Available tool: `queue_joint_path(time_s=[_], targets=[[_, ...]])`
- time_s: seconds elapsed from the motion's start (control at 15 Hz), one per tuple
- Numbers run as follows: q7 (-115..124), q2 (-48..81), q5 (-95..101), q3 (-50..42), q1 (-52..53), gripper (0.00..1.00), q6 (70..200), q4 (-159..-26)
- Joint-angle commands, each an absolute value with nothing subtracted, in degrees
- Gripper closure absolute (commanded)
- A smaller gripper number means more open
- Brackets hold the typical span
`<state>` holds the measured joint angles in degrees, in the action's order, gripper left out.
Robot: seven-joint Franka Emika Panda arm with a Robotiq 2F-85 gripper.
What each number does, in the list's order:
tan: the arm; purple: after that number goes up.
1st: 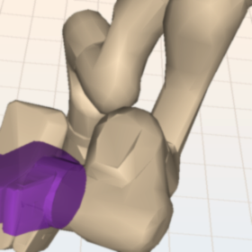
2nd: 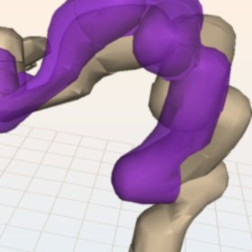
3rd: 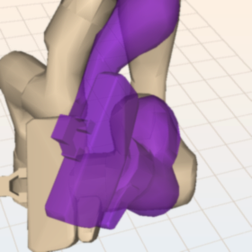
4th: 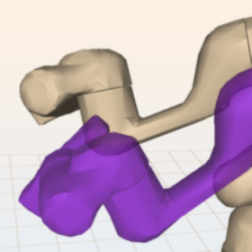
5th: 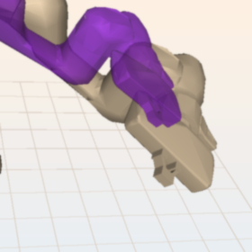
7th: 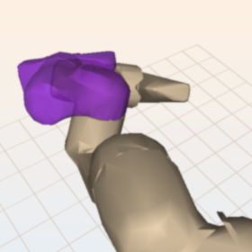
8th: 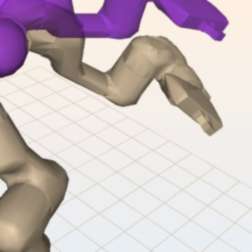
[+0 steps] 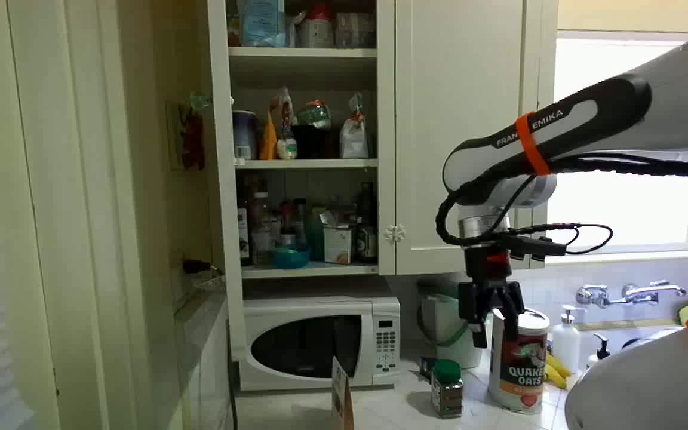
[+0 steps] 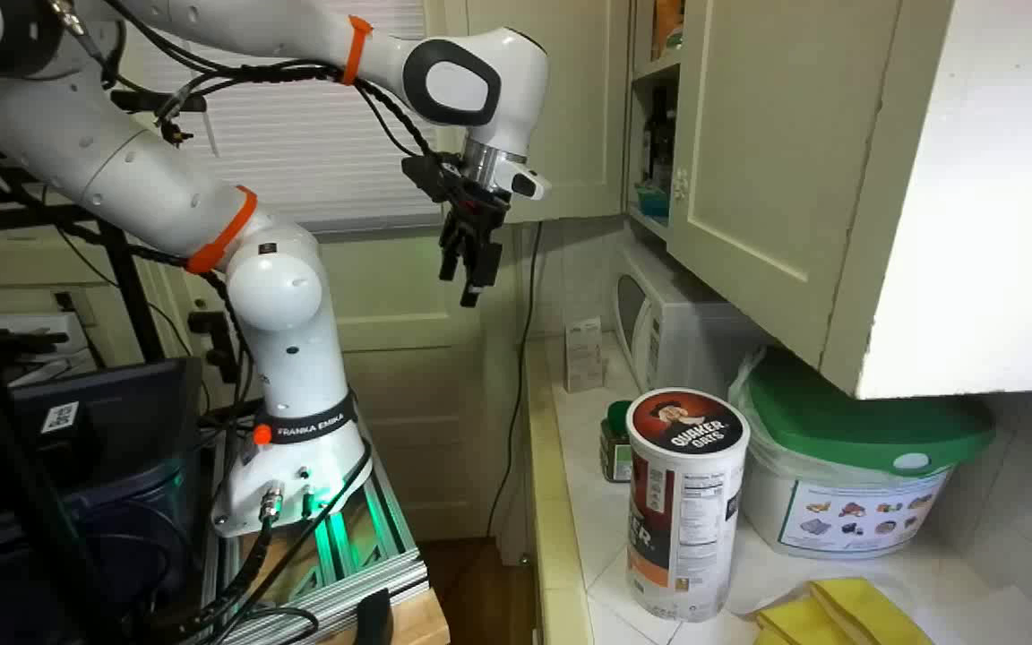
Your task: Pick up the object from the shelf and put it on the table
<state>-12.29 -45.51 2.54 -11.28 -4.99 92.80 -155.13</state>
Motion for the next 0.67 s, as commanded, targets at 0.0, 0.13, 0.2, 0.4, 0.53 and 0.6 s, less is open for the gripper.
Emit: queue_joint_path(time_s=[0.0, 0.13, 0.2, 0.4, 0.53, 0.6], targets=[[-12.4, -45.4, 2.4, -11.0, -5.3, 0.0, 92.7, -155.0], [-12.4, -45.4, 2.4, -11.0, -5.3, 0.0, 92.7, -155.0], [-12.4, -45.4, 2.4, -11.0, -5.3, 0.0, 92.7, -155.0], [-12.4, -45.4, 2.4, -11.0, -5.3, 0.0, 92.7, -155.0], [-12.4, -45.4, 2.4, -11.0, -5.3, 0.0, 92.7, -155.0], [-11.1, -45.7, 1.8, -9.9, -4.8, 0.0, 94.4, -155.0]])
